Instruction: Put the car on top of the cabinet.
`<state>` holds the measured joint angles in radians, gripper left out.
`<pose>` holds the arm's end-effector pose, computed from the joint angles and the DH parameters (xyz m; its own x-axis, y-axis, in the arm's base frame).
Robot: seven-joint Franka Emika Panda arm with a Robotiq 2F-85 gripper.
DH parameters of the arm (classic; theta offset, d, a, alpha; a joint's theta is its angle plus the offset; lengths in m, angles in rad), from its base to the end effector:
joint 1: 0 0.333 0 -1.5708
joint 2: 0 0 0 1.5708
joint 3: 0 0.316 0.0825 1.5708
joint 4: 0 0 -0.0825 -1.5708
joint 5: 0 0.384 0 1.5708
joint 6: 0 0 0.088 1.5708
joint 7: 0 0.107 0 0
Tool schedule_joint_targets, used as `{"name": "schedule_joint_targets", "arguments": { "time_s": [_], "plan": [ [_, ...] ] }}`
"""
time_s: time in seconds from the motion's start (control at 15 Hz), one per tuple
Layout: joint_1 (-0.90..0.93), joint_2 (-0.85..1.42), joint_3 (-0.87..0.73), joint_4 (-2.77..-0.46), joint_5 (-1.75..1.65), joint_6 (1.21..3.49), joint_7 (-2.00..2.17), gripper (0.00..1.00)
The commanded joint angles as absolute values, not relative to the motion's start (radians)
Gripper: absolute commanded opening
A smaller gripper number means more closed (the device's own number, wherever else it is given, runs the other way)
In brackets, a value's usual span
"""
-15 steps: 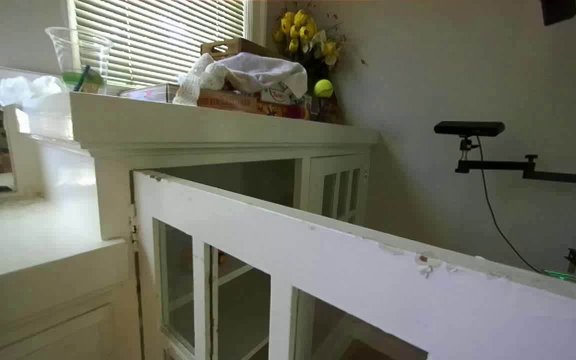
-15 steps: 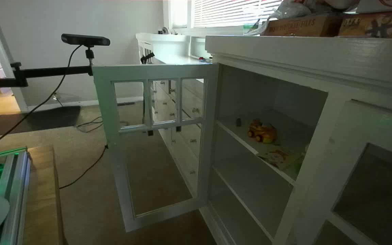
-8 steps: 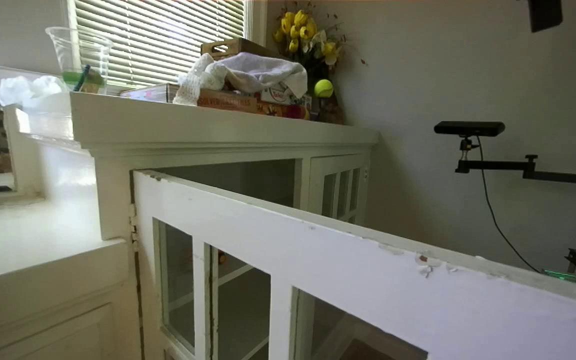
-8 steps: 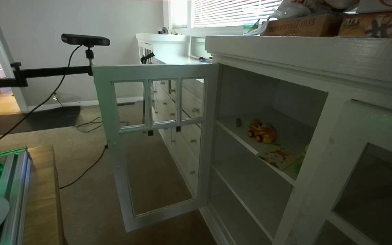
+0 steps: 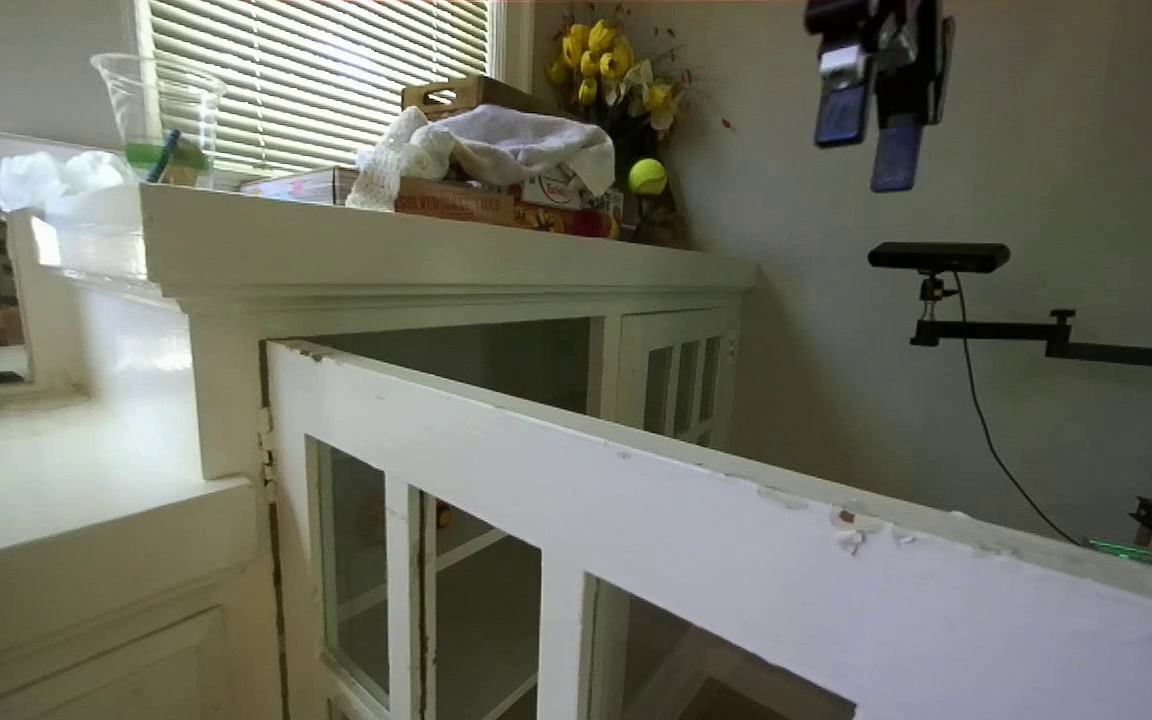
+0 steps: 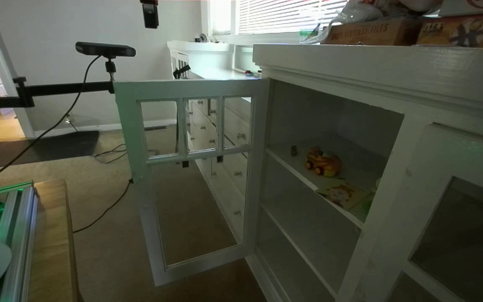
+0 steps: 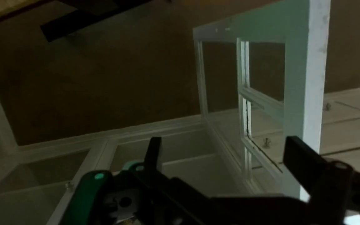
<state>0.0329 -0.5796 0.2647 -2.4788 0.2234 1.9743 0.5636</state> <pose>0.3631 0.1330 0.4884 0.9265 -0.3760 0.0166 -0.3732 -0.9234 -0.0893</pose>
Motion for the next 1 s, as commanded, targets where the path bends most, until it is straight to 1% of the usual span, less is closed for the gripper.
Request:
{"name": "schedule_joint_targets", "arguments": {
  "time_s": [0.0,0.47,0.93],
  "plan": [
    [-0.013,-0.545,0.284,-2.534,0.194,2.162,0.685,1.0],
    [-0.085,-0.457,0.269,-2.647,0.063,2.514,0.761,1.0],
    [-0.213,-0.361,0.29,-2.745,-0.119,2.864,0.788,1.0]
  ]
}}
